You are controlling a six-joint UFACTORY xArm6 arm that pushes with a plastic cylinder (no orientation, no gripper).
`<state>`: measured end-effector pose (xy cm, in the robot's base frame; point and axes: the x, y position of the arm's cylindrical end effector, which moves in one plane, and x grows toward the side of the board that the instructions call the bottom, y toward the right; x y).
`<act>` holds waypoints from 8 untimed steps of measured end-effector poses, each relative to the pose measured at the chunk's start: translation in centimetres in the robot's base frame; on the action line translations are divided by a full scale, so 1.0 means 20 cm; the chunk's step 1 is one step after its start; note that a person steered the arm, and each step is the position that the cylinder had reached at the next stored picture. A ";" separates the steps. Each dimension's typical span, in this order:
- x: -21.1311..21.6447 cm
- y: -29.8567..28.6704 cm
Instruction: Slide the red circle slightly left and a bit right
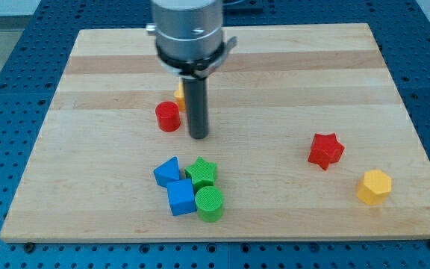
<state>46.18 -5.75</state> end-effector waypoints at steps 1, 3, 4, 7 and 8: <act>0.00 -0.19; 0.05 -0.56; -0.04 -0.55; -0.09 -0.25; -0.06 -0.25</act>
